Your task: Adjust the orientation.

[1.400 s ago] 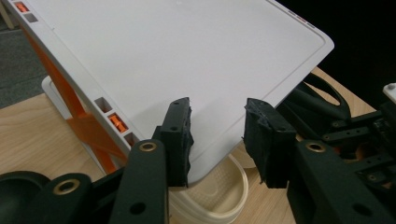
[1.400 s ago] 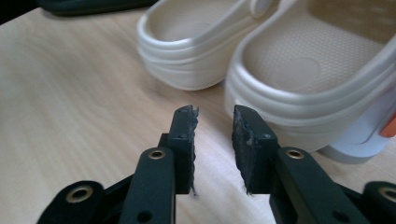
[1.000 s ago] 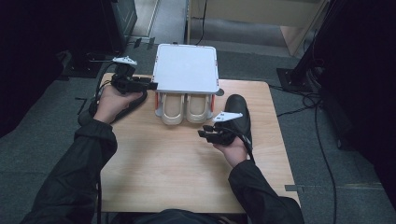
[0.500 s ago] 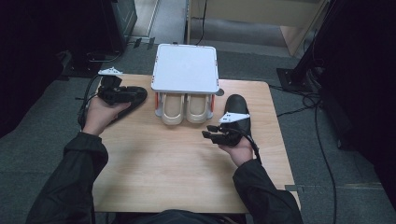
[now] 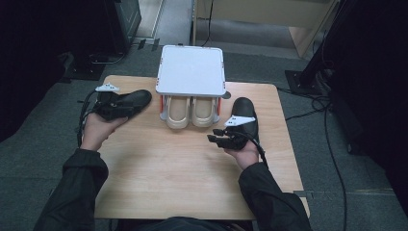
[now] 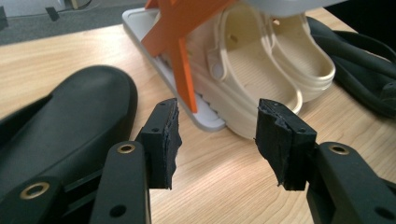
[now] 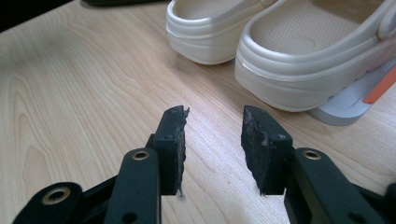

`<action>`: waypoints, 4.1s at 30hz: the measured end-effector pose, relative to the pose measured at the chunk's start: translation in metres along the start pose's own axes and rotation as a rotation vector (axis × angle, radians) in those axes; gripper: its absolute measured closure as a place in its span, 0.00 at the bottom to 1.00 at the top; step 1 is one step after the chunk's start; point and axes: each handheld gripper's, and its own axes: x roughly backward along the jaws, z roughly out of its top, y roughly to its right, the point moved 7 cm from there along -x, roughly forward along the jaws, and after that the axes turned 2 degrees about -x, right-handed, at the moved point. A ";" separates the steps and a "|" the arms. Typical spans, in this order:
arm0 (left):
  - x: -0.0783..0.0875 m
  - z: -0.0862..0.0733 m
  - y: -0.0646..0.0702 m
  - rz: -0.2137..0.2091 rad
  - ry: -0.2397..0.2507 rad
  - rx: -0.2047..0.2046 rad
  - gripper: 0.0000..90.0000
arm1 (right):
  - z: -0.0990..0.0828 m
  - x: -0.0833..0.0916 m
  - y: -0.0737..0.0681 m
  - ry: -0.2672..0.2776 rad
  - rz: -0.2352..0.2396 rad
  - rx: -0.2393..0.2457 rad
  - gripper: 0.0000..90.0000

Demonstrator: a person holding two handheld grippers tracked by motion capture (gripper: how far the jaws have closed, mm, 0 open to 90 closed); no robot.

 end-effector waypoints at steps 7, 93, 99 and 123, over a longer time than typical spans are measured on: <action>-0.004 -0.018 -0.012 0.028 0.010 0.011 0.55 | -0.001 -0.004 -0.002 -0.007 0.007 0.010 0.66; -0.003 -0.080 -0.059 0.081 -0.083 0.266 0.89 | 0.006 -0.015 -0.014 -0.005 0.046 0.064 0.70; 0.011 -0.076 -0.058 0.086 -0.042 0.292 0.75 | 0.005 -0.015 -0.013 -0.007 0.043 0.062 0.70; 0.013 -0.087 -0.097 0.201 -0.050 0.356 0.59 | 0.004 -0.017 -0.015 -0.019 0.048 0.079 0.71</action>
